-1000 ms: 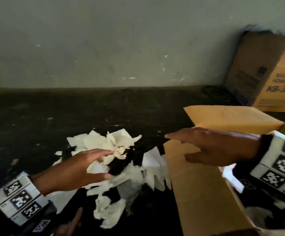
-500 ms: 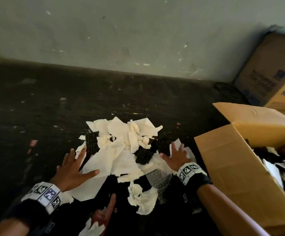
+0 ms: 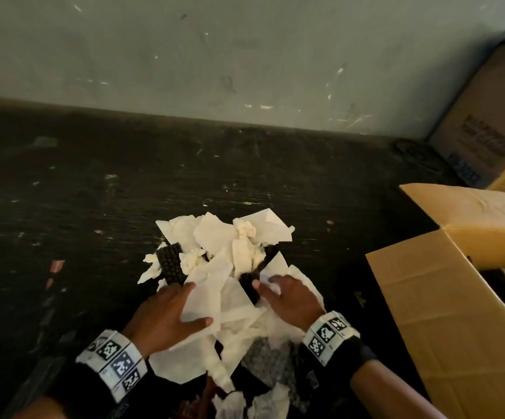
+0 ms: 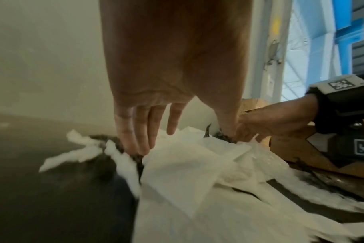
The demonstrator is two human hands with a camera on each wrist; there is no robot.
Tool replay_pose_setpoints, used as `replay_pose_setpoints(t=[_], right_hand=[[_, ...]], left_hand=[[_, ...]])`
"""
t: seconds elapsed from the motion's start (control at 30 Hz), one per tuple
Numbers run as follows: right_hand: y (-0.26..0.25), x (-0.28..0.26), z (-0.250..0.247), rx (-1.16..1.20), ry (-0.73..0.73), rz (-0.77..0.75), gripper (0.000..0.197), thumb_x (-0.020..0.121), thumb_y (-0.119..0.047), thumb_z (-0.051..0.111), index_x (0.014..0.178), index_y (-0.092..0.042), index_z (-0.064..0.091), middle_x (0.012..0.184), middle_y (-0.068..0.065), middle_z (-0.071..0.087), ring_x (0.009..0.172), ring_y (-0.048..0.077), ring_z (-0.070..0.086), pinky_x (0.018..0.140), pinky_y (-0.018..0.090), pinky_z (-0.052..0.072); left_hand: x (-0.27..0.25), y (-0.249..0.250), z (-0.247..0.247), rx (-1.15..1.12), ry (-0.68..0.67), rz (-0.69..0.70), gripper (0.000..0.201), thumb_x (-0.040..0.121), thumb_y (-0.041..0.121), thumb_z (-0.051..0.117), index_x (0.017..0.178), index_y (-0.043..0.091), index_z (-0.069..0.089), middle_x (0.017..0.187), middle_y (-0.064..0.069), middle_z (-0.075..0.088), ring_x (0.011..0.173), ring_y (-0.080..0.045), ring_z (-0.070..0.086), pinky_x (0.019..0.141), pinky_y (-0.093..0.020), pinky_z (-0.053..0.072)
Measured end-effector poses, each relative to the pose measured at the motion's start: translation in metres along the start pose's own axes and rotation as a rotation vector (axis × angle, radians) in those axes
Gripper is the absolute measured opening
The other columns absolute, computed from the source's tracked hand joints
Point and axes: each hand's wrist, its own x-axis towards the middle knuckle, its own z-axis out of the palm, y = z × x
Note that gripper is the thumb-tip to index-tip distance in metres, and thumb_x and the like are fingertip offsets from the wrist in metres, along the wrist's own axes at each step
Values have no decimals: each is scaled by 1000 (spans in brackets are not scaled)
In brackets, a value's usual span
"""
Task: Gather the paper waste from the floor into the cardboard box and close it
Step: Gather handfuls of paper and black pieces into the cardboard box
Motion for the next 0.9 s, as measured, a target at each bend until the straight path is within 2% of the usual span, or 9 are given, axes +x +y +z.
replay_pose_setpoints(t=[0.07, 0.13, 0.23, 0.33, 0.47, 0.53, 0.63, 0.8, 0.9], right_hand=[[-11, 9, -22, -55, 116, -45, 71, 80, -73, 44, 124, -19, 57, 127, 4, 57, 118, 23, 53, 97, 36, 45], [-16, 28, -42, -93, 112, -97, 79, 75, -72, 54, 138, -25, 42, 144, 5, 40, 133, 25, 39, 106, 42, 39], [-16, 67, -57, -200, -46, -179, 111, 64, -71, 66, 149, -40, 2, 160, 4, -10, 147, 30, -3, 116, 54, 11], [-13, 109, -54, -372, -159, -253, 128, 52, -79, 67, 142, -49, -19, 154, 2, -34, 144, 31, -22, 114, 63, -1], [-20, 135, -32, -415, -351, -289, 138, 51, -73, 74, 138, -48, -29, 152, 0, -37, 143, 30, -25, 114, 65, -1], [-26, 133, -17, -440, -378, -335, 140, 54, -68, 76, 140, -42, -31, 152, 0, -37, 142, 27, -27, 113, 66, -1], [-30, 124, 0, -430, -319, -409, 134, 63, -62, 74, 144, -32, -29, 152, 1, -37, 135, 17, -31, 114, 64, -2], [-35, 113, 14, -390, -280, -465, 120, 72, -58, 69, 148, -28, -19, 156, 6, -29, 146, 24, -15, 119, 53, 1], [-37, 105, 22, -353, -256, -476, 110, 78, -56, 65, 149, -25, -14, 157, 8, -23, 148, 26, -4, 121, 46, 8]], left_hand=[[10, 2, -18, 103, 118, 24, 97, 67, 82, 40, 143, 24, 25, 145, -1, 35, 130, -18, 37, 103, -34, 36], [27, 1, -33, 170, 143, 47, 102, 65, 82, 44, 145, 26, 15, 151, -5, 25, 138, -22, 25, 110, -39, 27], [65, -11, -41, 228, 51, 61, 126, 49, 90, 45, 141, 38, -24, 156, -8, -20, 143, -29, -16, 114, -52, -3], [94, -17, -41, 268, -74, 102, 138, 40, 90, 55, 129, 43, -41, 143, -6, -46, 133, -31, -39, 107, -60, -17], [114, -19, -30, 245, -182, 158, 143, 42, 79, 70, 127, 47, -41, 141, -3, -49, 130, -27, -43, 109, -60, -16], [122, -19, -22, 223, -188, 159, 146, 42, 73, 74, 127, 46, -42, 142, -4, -49, 131, -27, -42, 111, -59, -13], [127, -16, -10, 188, -153, 151, 148, 43, 71, 76, 128, 44, -42, 145, -5, -44, 135, -26, -36, 113, -56, -12], [122, -19, 3, 100, -86, 170, 140, 47, 71, 74, 131, 47, -35, 151, -3, -33, 143, -31, -14, 117, -52, 1], [112, -17, 9, 56, -51, 161, 128, 60, 61, 75, 135, 43, -28, 154, -6, -28, 145, -26, -4, 119, -42, 10]])
